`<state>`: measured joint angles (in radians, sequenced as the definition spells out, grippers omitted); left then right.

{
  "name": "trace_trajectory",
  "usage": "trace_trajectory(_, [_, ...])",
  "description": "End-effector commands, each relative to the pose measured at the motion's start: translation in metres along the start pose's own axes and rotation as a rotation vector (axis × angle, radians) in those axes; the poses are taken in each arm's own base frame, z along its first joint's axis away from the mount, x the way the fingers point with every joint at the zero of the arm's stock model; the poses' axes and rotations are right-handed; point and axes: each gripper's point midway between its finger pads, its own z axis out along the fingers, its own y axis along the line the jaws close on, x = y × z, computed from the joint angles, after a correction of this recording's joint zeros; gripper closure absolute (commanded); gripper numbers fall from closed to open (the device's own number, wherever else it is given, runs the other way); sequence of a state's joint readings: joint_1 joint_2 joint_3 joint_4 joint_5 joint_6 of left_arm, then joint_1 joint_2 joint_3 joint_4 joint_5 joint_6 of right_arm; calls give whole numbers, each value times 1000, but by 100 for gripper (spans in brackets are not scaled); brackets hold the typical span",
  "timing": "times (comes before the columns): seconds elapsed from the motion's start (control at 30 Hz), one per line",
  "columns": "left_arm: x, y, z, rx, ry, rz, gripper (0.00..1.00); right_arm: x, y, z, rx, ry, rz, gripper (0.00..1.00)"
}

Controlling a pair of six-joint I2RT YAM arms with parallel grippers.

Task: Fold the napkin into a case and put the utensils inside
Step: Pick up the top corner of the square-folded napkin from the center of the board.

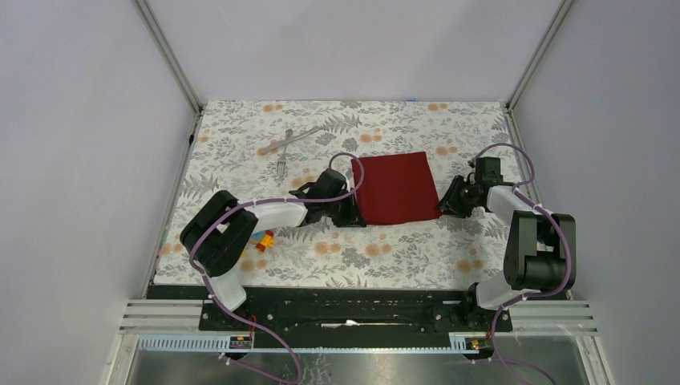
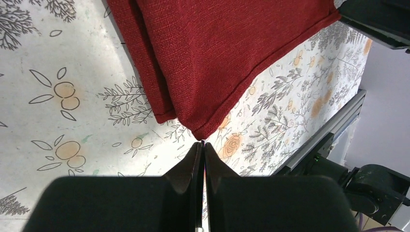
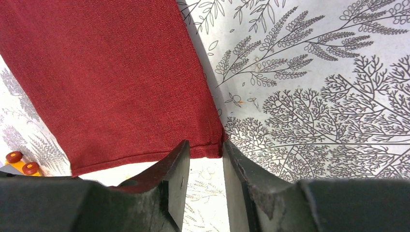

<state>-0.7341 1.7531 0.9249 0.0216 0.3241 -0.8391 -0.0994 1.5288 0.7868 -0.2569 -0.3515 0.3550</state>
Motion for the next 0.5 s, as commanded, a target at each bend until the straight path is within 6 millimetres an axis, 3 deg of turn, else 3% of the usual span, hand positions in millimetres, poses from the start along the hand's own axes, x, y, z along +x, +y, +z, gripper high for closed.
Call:
trace_trajectory(0.0, [-15, -11, -10, 1, -66, 32, 94, -2, 8, -6, -39, -15, -22, 62])
trace_trajectory(0.3, [-5, 9, 5, -48, -32, 14, 94, 1, 5, 1, -40, 5, -11, 71])
trace_trajectory(0.47, [-9, 2, -2, -29, -51, 26, 79, 0, 5, 0, -36, 2, -15, 84])
